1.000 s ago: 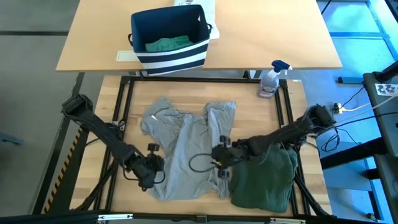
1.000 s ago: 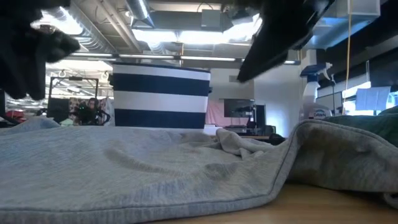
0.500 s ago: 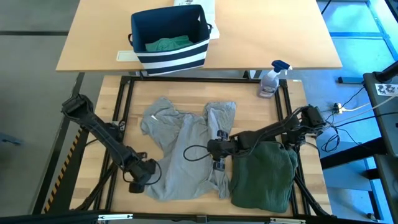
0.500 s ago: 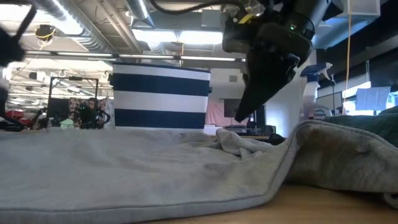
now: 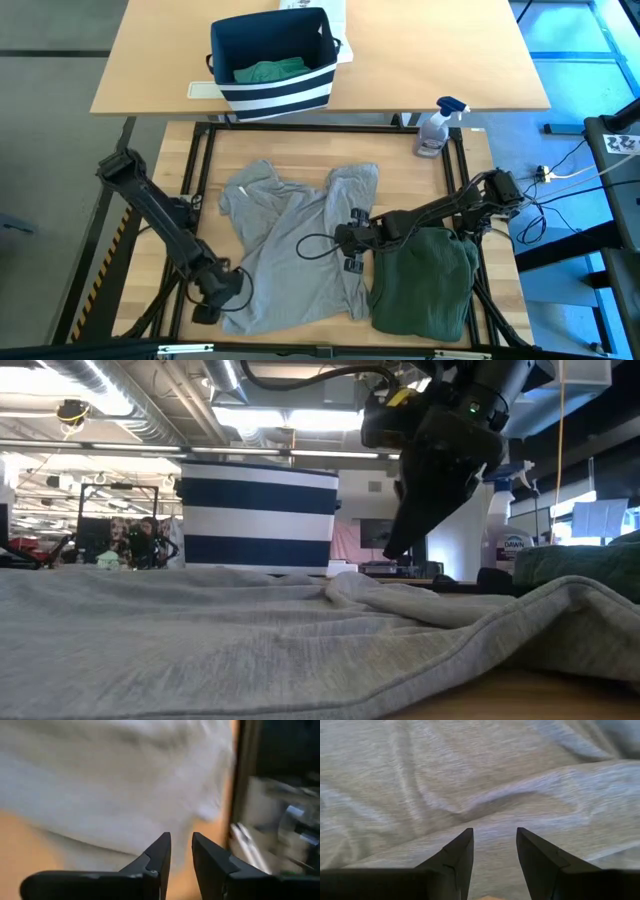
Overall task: Fold Laundry from Bin
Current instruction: Fold the gray shirt
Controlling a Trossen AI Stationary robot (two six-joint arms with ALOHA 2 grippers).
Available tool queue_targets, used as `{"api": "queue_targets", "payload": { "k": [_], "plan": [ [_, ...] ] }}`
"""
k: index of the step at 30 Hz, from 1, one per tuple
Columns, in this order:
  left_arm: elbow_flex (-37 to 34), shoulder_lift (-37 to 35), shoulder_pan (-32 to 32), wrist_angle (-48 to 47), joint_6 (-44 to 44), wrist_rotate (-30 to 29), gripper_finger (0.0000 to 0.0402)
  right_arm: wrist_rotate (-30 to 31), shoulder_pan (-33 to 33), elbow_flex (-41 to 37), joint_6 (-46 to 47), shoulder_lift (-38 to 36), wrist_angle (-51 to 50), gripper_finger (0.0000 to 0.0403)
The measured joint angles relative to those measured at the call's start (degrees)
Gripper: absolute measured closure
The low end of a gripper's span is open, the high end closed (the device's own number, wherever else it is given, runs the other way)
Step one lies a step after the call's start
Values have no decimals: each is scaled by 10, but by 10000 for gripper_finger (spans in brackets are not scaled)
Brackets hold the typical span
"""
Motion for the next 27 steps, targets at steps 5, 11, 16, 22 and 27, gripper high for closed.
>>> {"api": "queue_targets", "payload": {
  "k": [5,11,16,22,27],
  "plan": [
    [44,-50,17,-168,53,-290,341,49,-8,0,-16,0,2,256],
    [41,-72,105,-271,74,-385,343,55,-63,0,16,0,-1,256],
    [-5,-72,194,-219,170,-368,343,42,-125,1,20,0,-11,256],
    [-94,-77,298,-135,262,-338,343,36,-195,1,10,0,-78,256],
    [-155,-107,368,-58,299,-332,343,31,-232,0,-5,0,-142,256]
  ]
}}
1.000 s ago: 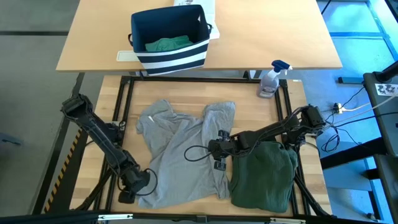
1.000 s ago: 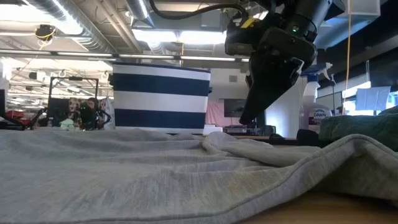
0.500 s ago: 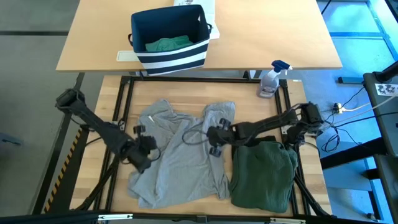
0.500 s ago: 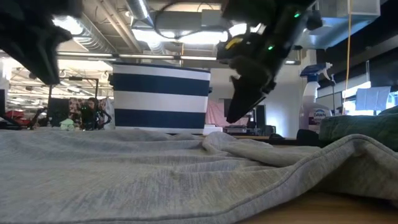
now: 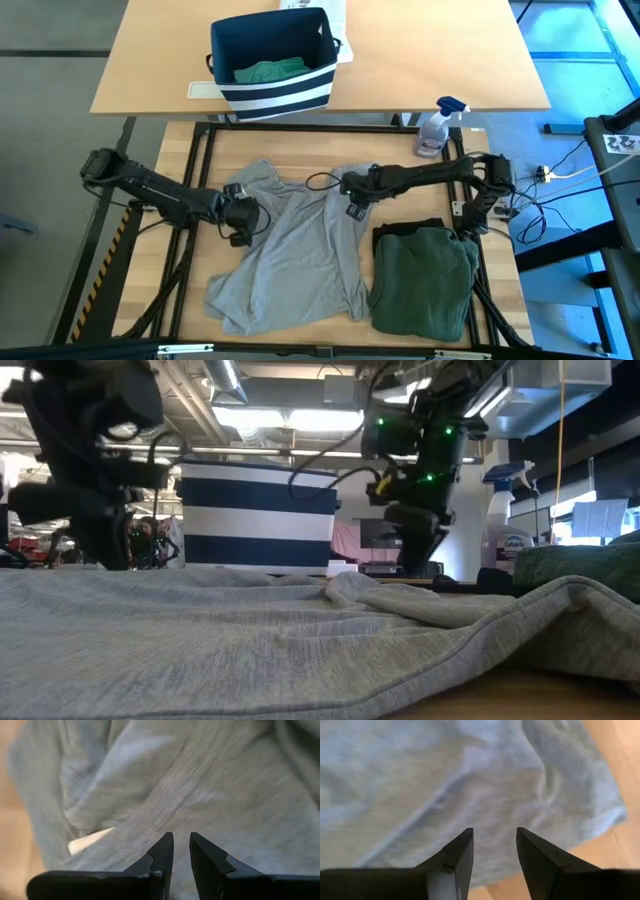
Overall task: Fold Laundry from Bin
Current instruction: Fold the gray shirt
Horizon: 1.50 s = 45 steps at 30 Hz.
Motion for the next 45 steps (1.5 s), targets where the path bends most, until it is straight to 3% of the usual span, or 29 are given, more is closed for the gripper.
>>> {"api": "queue_targets", "payload": {
  "k": [4,14,18,24,29,34,40,45],
  "plan": [
    [-26,-4,55,33,16,37,343,-5,-24,-1,-6,0,-26,256],
    [-26,-2,125,52,-25,53,343,-57,-50,-1,-28,0,-13,261],
    [-26,-2,142,68,-22,91,343,-114,-50,-1,-35,1,19,296],
    [-26,-2,168,81,-7,137,343,-173,-49,-1,-54,37,41,390],
    [-26,-2,201,58,-10,151,343,-204,-49,3,-47,70,14,382],
    [-26,-2,239,4,-39,121,343,-189,-49,5,-12,74,-58,395],
    [-26,-2,280,3,-51,82,343,-97,-58,43,30,81,-204,392],
    [-21,-2,324,2,-42,58,343,-41,-71,85,36,78,-267,398]
  ]
}}
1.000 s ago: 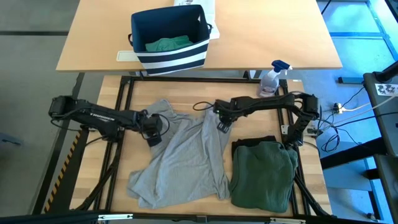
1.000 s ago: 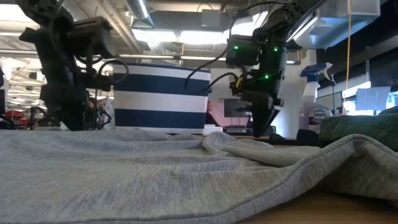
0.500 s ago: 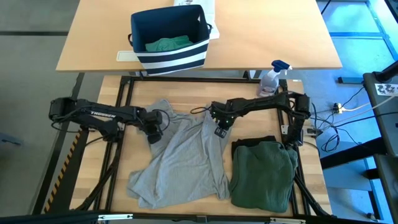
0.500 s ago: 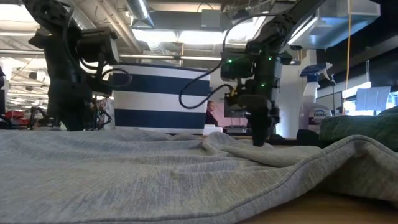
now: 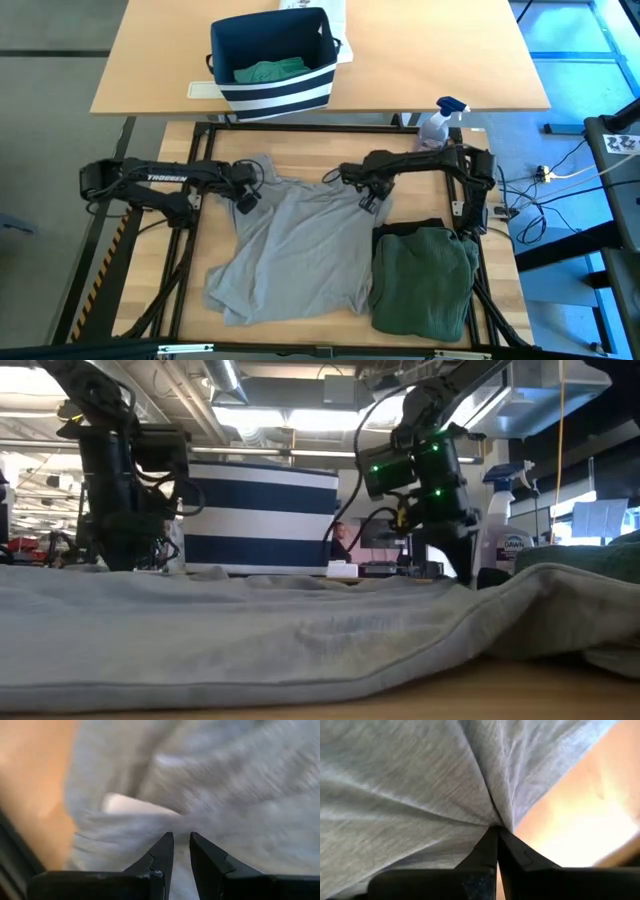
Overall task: Fold Laundry from Bin
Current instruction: Fold the gray shirt
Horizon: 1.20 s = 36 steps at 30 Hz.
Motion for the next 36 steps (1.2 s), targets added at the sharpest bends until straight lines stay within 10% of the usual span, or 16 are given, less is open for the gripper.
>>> {"api": "queue_targets", "payload": {
  "k": [15,36],
  "plan": [
    [31,-5,117,-1,82,-34,343,19,-46,12,-39,-7,-12,396],
    [94,7,-171,54,40,16,329,-44,62,43,-101,-50,253,395]
  ]
}}
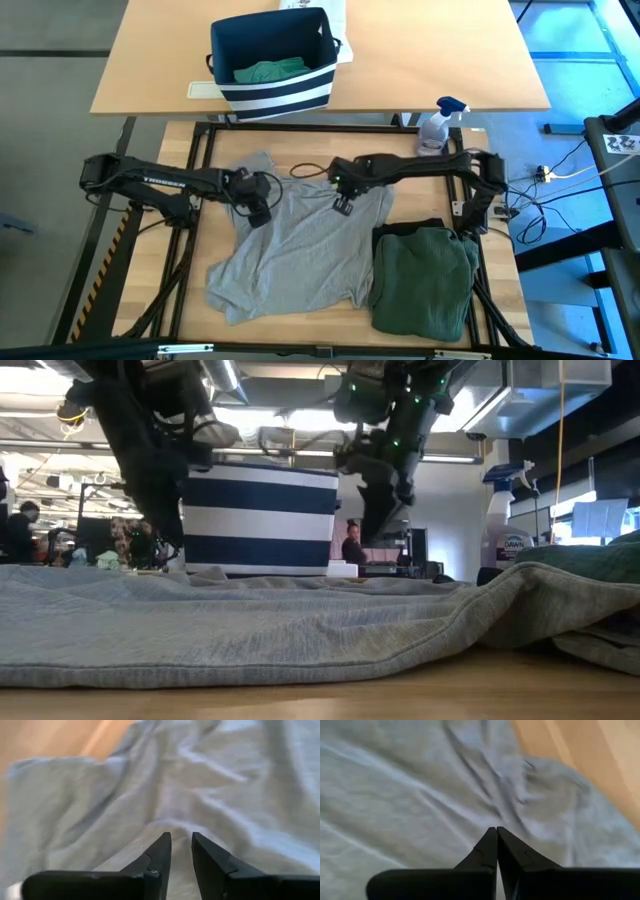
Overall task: Fold Laundry from Bin
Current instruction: Fold the gray shirt
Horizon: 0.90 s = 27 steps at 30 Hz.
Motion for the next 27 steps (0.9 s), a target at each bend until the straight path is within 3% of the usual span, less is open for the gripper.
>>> {"api": "queue_targets", "payload": {
  "k": [4,18,23,27],
  "plan": [
    [0,9,-1,26,8,38,292,2,25,0,1,0,34,395],
    [0,115,6,23,-66,44,175,12,47,0,12,0,56,395],
    [0,116,8,36,-76,36,170,12,47,0,11,0,56,395],
    [0,112,1,48,-80,33,214,12,47,0,6,0,54,395]
  ]
}}
